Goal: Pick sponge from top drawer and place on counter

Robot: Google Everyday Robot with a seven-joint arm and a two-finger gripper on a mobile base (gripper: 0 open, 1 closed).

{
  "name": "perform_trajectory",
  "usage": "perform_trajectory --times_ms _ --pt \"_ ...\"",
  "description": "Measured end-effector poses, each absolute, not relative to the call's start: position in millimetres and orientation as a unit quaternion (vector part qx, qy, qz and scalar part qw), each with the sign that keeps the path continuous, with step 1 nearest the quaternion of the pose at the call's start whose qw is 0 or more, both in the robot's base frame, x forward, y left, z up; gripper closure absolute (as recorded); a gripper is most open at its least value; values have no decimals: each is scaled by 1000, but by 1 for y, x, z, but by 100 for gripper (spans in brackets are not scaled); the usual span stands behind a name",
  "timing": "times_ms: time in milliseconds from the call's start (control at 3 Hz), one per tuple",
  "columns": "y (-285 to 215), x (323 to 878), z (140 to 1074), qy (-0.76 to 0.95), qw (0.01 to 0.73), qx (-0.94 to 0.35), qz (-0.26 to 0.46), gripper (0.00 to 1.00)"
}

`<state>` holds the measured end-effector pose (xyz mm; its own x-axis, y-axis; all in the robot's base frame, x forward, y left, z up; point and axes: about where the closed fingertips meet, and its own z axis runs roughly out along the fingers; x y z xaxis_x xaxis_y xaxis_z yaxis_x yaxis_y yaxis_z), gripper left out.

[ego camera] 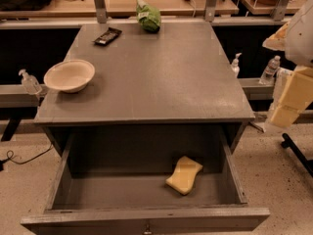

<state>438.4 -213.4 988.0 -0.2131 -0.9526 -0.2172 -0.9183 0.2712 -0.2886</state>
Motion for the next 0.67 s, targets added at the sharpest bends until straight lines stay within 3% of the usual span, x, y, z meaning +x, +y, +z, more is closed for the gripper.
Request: perform_trajectory --times_ms 667 --pt "-203 442 983 767 186 -613 -40 0"
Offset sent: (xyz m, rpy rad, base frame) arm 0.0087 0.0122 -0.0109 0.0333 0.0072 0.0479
